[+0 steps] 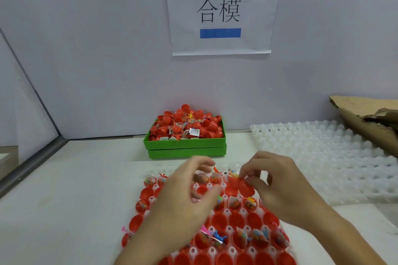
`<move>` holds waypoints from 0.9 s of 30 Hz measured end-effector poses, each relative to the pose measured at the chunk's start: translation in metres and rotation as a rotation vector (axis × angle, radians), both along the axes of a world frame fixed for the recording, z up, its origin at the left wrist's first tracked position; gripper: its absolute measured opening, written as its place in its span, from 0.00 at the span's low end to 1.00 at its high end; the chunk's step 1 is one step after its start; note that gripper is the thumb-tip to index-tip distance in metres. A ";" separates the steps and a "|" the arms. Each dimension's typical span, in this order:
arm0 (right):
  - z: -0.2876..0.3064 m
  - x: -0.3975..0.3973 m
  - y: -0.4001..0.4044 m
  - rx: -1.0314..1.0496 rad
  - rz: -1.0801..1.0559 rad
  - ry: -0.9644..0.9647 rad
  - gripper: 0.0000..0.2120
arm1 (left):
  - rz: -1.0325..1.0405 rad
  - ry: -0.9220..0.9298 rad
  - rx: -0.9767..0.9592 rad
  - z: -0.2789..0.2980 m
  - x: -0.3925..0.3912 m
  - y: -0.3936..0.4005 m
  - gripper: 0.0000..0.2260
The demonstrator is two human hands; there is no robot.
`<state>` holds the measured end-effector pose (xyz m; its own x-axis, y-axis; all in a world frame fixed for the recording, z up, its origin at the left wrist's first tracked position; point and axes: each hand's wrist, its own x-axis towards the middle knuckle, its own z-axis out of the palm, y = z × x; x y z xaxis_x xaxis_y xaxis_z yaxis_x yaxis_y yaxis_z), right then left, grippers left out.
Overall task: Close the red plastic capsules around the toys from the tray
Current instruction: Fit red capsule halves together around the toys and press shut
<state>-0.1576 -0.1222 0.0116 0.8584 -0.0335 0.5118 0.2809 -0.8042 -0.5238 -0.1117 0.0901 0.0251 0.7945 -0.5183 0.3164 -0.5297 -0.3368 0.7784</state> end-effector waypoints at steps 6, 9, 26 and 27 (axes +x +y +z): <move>-0.022 -0.009 0.014 0.051 0.135 -0.036 0.14 | -0.100 0.319 -0.029 -0.022 -0.001 -0.021 0.21; -0.027 -0.010 0.014 0.033 0.131 -0.053 0.13 | -0.084 0.369 -0.096 -0.032 -0.002 -0.018 0.19; -0.020 -0.023 0.029 0.681 0.083 0.253 0.16 | 0.076 -0.005 -0.204 -0.044 -0.009 -0.015 0.24; -0.019 -0.024 0.028 0.678 0.082 0.234 0.17 | 0.075 -0.014 -0.203 -0.043 -0.009 -0.014 0.25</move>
